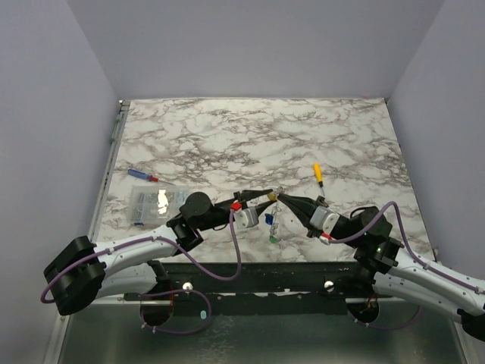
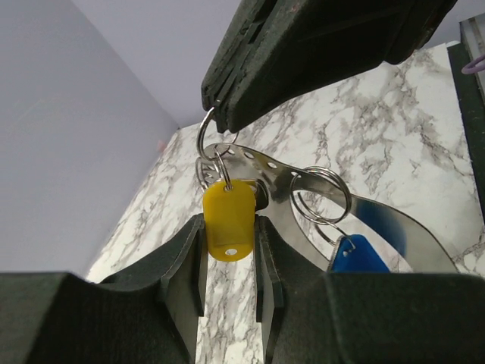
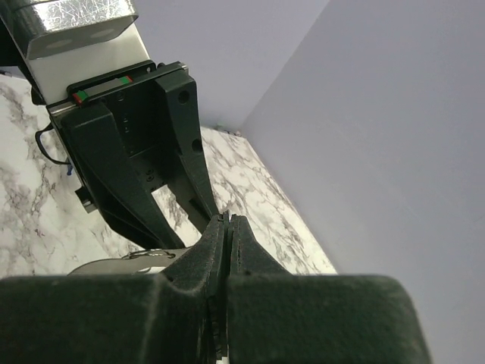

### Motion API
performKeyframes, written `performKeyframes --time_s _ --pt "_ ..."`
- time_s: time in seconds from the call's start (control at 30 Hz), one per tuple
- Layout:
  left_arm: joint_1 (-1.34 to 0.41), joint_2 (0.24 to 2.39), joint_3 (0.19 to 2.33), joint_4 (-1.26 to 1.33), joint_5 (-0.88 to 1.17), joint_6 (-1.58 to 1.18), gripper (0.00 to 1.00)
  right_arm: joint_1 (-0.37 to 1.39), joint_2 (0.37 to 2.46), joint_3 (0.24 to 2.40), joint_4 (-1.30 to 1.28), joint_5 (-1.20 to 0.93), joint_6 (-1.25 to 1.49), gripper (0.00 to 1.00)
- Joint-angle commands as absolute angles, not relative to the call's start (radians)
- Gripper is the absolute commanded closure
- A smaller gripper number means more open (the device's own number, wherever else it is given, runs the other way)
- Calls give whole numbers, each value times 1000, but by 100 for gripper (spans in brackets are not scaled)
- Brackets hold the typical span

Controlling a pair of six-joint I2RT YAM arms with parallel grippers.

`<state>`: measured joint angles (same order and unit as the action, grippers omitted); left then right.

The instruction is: Put the keys on the keyring

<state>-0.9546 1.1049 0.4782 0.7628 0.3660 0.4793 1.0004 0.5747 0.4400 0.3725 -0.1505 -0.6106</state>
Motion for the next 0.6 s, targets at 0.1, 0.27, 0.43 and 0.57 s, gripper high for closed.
performKeyframes --time_s 0.1,0.27,0.43,0.57 --pt "-949 1063 483 765 259 569 100 1005 572 438 400 -155 -624 99" --pt "-948 1040 486 729 235 627 100 1005 577 437 399 -155 -627 99" --pt "-948 1022 483 718 208 663 100 1005 581 435 399 -155 -630 97" --pt "-948 1008 480 718 189 683 100 1005 582 433 402 -155 -631 86"
